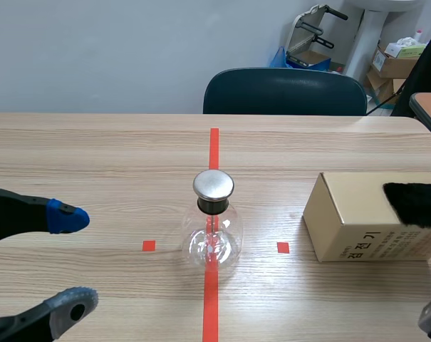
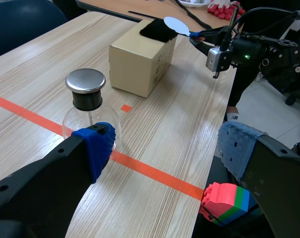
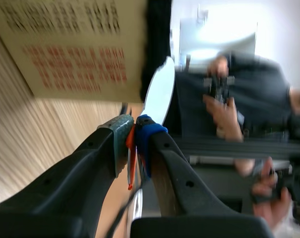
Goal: Do the electroscope experiment
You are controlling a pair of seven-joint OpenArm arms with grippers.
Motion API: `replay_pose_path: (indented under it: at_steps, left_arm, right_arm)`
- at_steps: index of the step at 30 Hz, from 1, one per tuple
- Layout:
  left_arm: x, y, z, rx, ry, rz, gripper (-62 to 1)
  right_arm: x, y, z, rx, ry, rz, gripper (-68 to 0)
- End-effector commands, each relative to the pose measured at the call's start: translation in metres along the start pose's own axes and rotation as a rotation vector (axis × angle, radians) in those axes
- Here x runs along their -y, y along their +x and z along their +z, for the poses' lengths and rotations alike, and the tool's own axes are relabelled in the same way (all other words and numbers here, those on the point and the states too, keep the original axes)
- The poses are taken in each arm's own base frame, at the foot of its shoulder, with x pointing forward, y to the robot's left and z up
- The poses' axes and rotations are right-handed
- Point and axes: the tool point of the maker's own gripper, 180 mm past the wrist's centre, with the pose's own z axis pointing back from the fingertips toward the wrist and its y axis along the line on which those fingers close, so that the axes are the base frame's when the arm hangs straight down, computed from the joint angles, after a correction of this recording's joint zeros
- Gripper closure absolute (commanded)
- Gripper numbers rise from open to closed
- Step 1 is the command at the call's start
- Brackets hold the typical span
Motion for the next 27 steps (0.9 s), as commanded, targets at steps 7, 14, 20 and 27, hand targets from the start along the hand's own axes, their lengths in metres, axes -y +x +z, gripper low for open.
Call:
replay_pose_path:
  at_steps: [7,14,20,27]
  left_arm:
    - [0.005,0.01,-0.003,0.04,-0.013,0.009,-45.6]
    - [0.005,0.009,-0.004,0.037,-0.013,0.01,-45.6]
    - [0.005,0.009,-0.004,0.037,-0.013,0.01,-45.6]
    - [0.005,0.009,-0.004,0.037,-0.013,0.01,-45.6]
  right_arm:
    - [0.011,0.016,-0.004,0.084,-0.052,0.033,-1.0]
    - [0.01,0.026,-0.006,0.168,-0.037,0.066,-1.0]
    - [0.012,0.032,-0.006,0.189,-0.048,0.054,-1.0]
    - [0.011,0.012,-0.01,0.07,-0.039,0.049,-1.0]
